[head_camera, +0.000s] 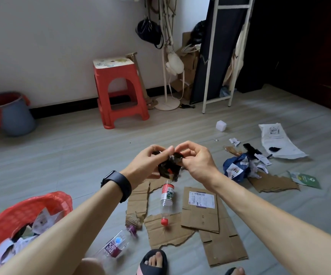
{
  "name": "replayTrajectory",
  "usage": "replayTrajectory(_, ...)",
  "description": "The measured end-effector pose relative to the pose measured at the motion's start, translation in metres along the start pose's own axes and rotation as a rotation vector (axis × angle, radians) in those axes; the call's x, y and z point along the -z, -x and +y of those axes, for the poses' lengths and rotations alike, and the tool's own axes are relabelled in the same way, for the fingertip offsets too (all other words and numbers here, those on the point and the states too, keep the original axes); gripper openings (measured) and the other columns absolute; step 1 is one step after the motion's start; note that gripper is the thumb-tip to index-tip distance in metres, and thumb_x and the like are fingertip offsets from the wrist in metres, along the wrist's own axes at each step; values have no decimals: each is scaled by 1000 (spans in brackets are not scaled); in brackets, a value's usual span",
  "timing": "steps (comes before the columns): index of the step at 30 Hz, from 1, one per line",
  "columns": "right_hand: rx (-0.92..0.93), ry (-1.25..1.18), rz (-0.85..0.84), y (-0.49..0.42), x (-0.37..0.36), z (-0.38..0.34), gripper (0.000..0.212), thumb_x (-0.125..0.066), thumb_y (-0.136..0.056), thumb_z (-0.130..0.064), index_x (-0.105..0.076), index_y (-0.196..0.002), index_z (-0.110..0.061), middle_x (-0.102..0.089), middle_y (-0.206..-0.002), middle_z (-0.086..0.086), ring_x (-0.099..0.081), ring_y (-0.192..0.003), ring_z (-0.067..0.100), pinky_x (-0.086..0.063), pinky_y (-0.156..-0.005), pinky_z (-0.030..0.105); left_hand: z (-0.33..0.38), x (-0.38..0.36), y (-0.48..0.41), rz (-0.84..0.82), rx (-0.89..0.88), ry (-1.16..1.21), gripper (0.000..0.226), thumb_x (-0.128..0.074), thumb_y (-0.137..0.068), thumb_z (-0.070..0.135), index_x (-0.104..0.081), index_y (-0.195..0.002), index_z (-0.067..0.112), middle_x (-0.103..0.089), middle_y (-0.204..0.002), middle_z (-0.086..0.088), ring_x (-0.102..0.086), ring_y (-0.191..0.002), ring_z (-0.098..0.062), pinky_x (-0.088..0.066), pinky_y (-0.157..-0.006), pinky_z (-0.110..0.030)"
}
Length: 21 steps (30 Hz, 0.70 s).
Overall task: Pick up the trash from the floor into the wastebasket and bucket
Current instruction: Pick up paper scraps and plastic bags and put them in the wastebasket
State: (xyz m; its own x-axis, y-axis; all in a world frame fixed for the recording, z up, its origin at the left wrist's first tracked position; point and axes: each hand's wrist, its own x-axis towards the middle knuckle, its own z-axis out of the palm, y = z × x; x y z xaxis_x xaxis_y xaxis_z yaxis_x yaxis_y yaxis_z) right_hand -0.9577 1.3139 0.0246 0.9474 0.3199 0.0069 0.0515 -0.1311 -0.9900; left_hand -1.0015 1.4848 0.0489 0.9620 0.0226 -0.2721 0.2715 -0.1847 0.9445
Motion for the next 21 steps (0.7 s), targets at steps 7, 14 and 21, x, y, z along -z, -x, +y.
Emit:
replayTrajectory(7, 6, 13, 45, -1, -6, 4, 19, -74, -79, -2, -77, -82, -20, -77, -92, 2, -71, -94, 20, -57, -74, 32, -1, 7, 0, -24, -17, 164, 27, -78, -82, 11, -65, -105, 7, -72, -90, -12, -73, -75, -25, -59, -59, -34)
replayTrajectory(14, -213, -84, -258, 6, 0, -9, 39, -74, -80, -32, -71, -118, -38, -72, -118, 1, -67, -107, 22, -53, -84, 33, -11, 50, 0, 145, -39, 187, 23, -74, -80, -5, -70, -101, 3, -71, -88, -13, -70, -71, -23, -61, -63, -33)
replayTrajectory(21, -192, 315, -377, -9, -63, 10, 28, -71, -91, -30, -62, -117, -25, -70, -111, 0, -74, -86, 17, -56, -74, 31, -78, 196, 51, 614, -49, 55, 24, -71, -80, -12, -67, -83, 11, -68, -79, -9, -67, -64, -15, -60, -57, -28)
